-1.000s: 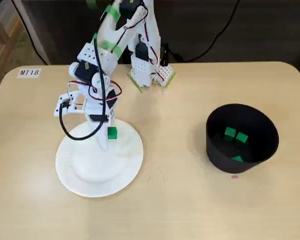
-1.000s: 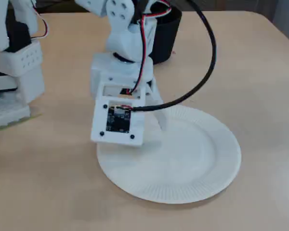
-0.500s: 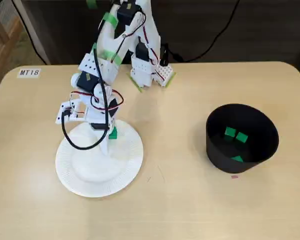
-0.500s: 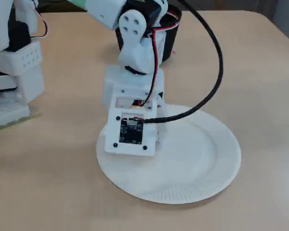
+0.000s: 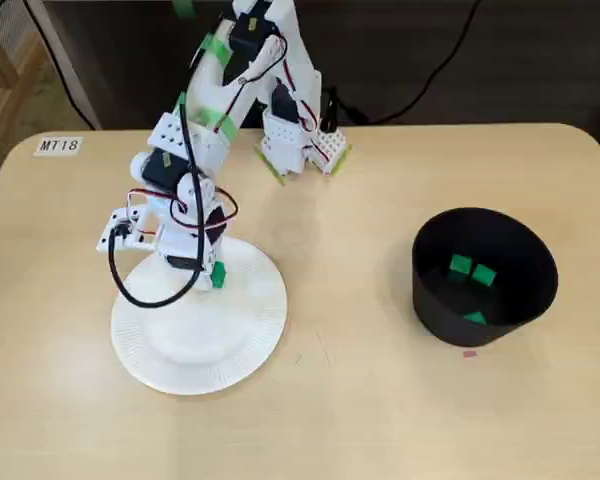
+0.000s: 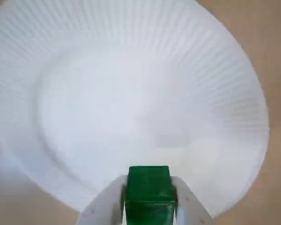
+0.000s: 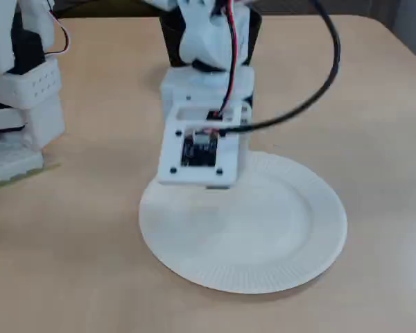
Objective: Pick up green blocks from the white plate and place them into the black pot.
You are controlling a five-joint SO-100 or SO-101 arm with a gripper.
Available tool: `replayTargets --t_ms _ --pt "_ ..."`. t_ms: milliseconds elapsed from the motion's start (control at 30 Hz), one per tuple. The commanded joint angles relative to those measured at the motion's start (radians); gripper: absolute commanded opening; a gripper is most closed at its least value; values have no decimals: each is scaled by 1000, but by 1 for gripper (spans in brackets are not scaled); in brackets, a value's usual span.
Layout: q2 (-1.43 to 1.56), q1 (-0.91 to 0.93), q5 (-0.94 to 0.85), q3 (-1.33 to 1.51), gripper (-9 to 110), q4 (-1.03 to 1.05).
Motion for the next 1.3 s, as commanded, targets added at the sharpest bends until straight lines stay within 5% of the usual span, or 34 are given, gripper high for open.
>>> replayTargets --t_ms 0,167,433,600,1033,1267 --pt "319 -57 109 25 -2 -222" --pt "597 -229 327 107 -2 -503" --pt "635 -807 221 109 -2 -603" --pt "525 -1012 161 89 -2 -578" --pt "-181 -1120 21 -854 -2 341" --pt "-152 -1178 31 -764 -2 367"
